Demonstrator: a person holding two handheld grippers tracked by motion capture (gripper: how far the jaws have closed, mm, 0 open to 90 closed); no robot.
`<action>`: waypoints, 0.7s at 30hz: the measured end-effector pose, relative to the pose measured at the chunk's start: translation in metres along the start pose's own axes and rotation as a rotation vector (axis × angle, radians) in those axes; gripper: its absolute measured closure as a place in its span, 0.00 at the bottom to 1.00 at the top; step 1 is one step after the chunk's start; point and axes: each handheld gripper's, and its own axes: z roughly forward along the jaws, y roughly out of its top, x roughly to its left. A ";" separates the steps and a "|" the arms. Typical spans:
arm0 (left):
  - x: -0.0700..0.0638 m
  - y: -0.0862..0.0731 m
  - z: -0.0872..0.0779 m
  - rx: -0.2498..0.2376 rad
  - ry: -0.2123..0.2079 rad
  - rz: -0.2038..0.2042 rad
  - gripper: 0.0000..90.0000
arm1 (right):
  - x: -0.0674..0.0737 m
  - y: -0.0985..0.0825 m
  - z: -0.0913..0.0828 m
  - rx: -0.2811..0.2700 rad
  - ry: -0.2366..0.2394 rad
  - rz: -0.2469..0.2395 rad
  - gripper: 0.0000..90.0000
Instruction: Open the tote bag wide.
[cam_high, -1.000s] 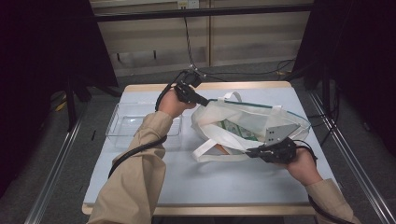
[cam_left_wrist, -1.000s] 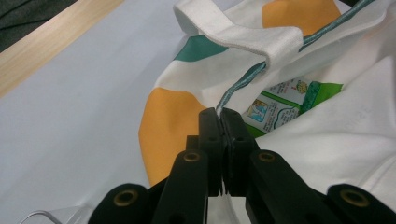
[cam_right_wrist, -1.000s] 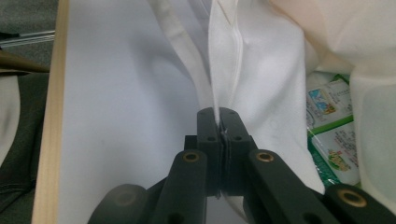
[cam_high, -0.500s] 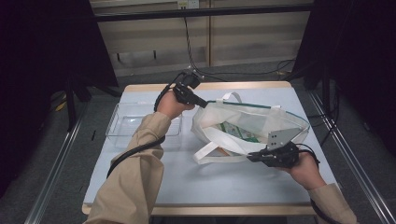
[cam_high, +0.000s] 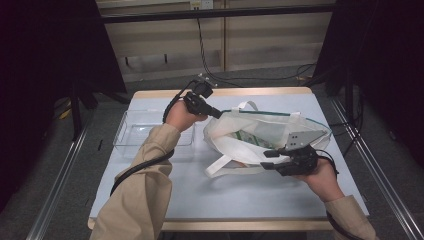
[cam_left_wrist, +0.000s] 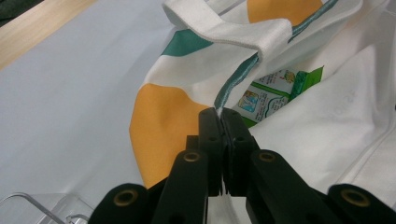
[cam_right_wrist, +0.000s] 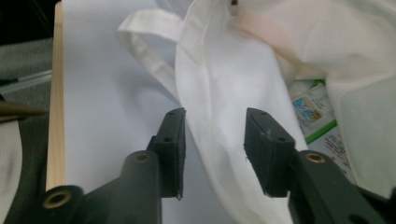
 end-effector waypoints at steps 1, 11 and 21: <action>0.000 0.000 0.000 0.002 0.001 0.004 0.98 | -0.002 0.001 -0.004 -0.011 -0.019 0.009 0.60; -0.001 -0.001 0.001 -0.013 0.004 -0.004 0.98 | -0.018 -0.007 -0.021 -0.016 -0.064 0.095 0.63; 0.001 0.000 0.002 -0.008 0.005 -0.001 0.98 | -0.016 -0.033 -0.023 0.042 -0.084 0.131 1.00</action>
